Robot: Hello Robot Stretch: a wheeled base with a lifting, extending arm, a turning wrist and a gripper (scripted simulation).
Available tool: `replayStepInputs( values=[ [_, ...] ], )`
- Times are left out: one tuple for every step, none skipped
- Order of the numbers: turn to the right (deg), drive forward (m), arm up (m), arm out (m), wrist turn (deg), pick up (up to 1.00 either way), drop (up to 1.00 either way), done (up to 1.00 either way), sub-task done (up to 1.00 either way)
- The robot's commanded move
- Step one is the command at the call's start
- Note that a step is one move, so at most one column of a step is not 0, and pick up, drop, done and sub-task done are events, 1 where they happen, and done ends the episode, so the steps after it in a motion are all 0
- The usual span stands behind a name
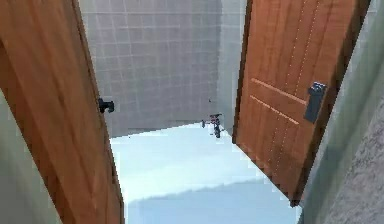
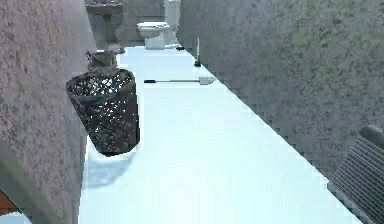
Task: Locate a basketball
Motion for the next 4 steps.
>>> replayStepInputs(
  values=[
    [0.0,1.00,0.00,0.00,0.0,0.00,0.00,0.00,0.00],
    [-6.0,0.00,0.00,0.00,0.0,0.00,0.00,0.00,0.00],
    [0.0,0.05,0.00,0.00,0.0,0.00,0.00,0.00,0.00],
    [-18.0,0.00,0.00,0.00,0.0,0.00,0.00,0.00,0.00]
  ],
)
